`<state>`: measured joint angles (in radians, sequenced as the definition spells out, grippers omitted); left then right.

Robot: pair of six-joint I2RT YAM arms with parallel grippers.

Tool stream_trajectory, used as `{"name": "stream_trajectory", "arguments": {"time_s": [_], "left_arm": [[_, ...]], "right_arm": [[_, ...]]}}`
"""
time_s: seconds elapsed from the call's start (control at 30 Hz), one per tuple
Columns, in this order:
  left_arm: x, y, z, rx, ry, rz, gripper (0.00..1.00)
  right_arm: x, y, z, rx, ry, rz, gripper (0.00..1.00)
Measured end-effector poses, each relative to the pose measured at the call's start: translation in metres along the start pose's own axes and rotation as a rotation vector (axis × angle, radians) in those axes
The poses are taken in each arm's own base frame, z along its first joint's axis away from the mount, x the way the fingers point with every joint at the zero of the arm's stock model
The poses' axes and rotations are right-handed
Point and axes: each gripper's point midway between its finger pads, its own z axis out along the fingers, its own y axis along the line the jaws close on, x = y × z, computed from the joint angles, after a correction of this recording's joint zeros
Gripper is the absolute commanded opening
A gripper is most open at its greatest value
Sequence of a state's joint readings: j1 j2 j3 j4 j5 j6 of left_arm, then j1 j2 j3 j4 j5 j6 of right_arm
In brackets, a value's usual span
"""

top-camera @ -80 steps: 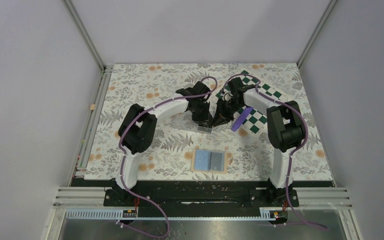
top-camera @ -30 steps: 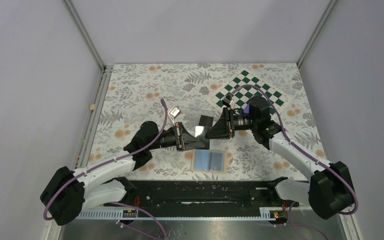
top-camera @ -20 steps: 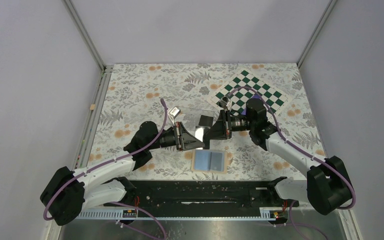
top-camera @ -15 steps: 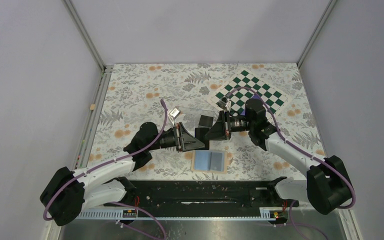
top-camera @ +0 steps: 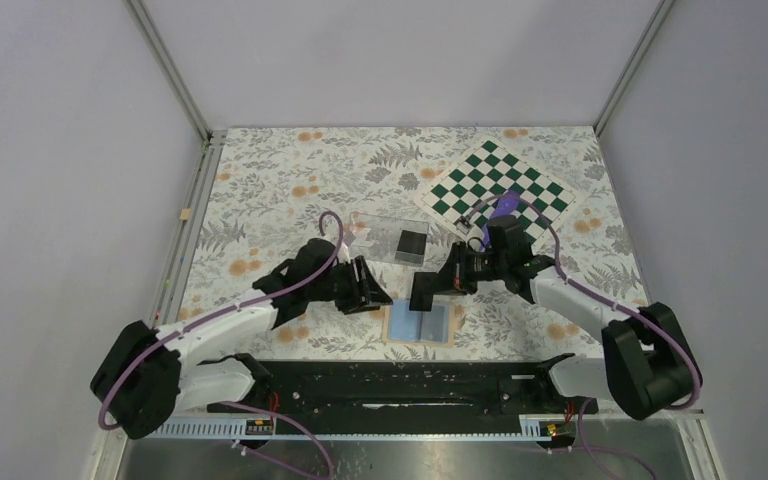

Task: Put the credit cards into the card holder
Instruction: Insert the credit card into the card holder.

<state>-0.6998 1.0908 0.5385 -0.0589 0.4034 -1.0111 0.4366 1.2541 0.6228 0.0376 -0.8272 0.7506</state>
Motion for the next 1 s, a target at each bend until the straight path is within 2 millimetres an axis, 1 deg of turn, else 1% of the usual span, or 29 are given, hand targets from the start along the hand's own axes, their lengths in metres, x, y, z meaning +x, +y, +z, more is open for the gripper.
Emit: {"name": "stream_trajectory", "arguments": {"time_s": [0.07,0.13,0.17,0.23,0.3,0.5,0.6,0.87,1.0], "left_arm": [[0.005,0.018,0.009,-0.071,0.038,-0.014,0.4],[0.012,0.036,0.016,-0.133,0.074,-0.029,0.37],[0.015,0.046,0.02,-0.168,0.092,-0.04,0.37],[0.02,0.062,0.024,-0.224,0.116,-0.055,0.35],[0.023,0.071,0.026,-0.257,0.126,-0.06,0.33],[0.029,0.09,0.032,-0.316,0.154,-0.064,0.25],[0.033,0.096,0.035,-0.336,0.172,-0.07,0.23],[0.035,0.093,0.042,-0.327,0.185,-0.061,0.18],[0.035,0.091,0.045,-0.321,0.188,-0.055,0.15]], "right_arm": [[0.002,-0.027,0.005,0.061,0.0,0.045,0.0],[0.005,-0.047,0.011,0.11,0.013,0.079,0.0],[0.006,-0.054,0.013,0.126,0.019,0.087,0.0],[0.005,-0.061,0.016,0.141,0.019,0.09,0.0],[0.002,-0.067,0.02,0.15,0.012,0.084,0.0],[-0.002,-0.079,0.025,0.178,0.0,0.062,0.0],[-0.003,-0.084,0.025,0.195,-0.007,0.045,0.0],[0.003,-0.097,0.022,0.241,0.002,0.018,0.0],[0.005,-0.099,0.022,0.243,0.007,0.017,0.0]]}}
